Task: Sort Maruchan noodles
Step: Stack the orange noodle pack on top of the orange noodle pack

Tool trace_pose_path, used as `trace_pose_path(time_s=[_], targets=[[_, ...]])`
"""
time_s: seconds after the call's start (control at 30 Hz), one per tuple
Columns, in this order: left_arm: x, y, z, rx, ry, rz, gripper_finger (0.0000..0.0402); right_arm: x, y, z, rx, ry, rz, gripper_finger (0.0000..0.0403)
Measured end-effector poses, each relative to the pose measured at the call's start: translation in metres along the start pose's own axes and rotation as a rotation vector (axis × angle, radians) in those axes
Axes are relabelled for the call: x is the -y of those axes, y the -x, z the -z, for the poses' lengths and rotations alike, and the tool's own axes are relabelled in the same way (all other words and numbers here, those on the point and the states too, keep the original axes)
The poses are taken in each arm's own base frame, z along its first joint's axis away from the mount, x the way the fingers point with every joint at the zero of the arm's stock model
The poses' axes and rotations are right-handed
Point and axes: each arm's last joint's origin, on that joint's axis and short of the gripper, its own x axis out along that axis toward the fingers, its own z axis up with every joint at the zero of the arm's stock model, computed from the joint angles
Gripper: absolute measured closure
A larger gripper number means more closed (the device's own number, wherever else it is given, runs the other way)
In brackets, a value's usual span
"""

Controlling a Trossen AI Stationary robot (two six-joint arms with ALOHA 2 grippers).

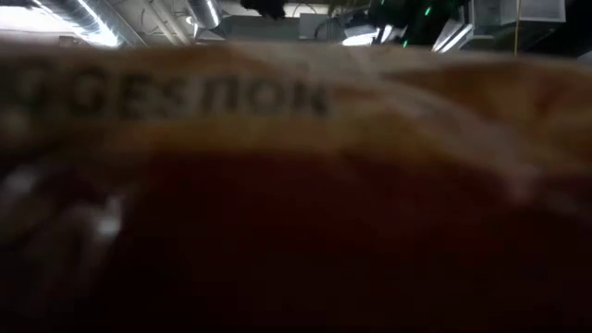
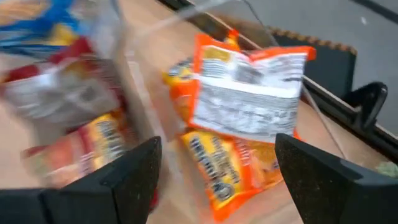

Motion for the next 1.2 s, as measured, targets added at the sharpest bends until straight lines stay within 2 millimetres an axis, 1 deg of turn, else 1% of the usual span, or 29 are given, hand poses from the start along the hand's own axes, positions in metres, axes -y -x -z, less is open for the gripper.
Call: trace_pose_path(time_s=[0.1,0.17,0.27,0.37,0.5,0.67,0.77,0.83,1.07,1.13,1.2], targets=[[-0.016,0.015,-0.002,-0.015,0.048,0.023,0.0291,0.011,-0.026,-0.005,-0.052,-0.014,0.012,0.0104],[-0.023,0.022,-0.002,-0.026,0.063,0.031,0.0291,0.018,-0.042,-0.005,-0.094,-0.024,0.057,0.0104],[-0.028,0.029,0.001,-0.058,0.07,0.052,0.0291,0.027,-0.06,-0.006,-0.127,-0.034,0.097,0.0104],[-0.028,0.031,0.004,-0.084,0.073,0.068,0.0291,0.034,-0.074,-0.009,-0.13,-0.046,0.093,0.0104],[-0.025,0.031,0.005,-0.099,0.058,0.081,0.0291,0.045,-0.083,-0.011,-0.142,-0.068,0.103,0.0104],[-0.021,0.031,0.007,-0.115,0.038,0.097,0.0292,0.057,-0.084,-0.013,-0.15,-0.085,0.09,0.0104],[-0.022,0.031,0.007,-0.115,0.038,0.097,0.0292,0.061,-0.085,-0.014,-0.156,-0.088,0.067,0.0109],[-0.021,0.031,0.008,-0.12,0.033,0.101,0.0292,0.06,-0.09,-0.013,-0.165,-0.078,0.063,0.0119],[-0.021,0.031,0.008,-0.124,0.029,0.103,0.0292,0.058,-0.116,-0.008,-0.214,-0.075,0.034,0.0162],[-0.021,0.031,0.008,-0.125,0.027,0.104,0.0292,0.058,-0.118,-0.008,-0.219,-0.08,0.029,0.0178],[-0.021,0.032,0.009,-0.127,0.02,0.106,0.0292,0.058,-0.117,-0.008,-0.22,-0.082,0.03,0.0206]])
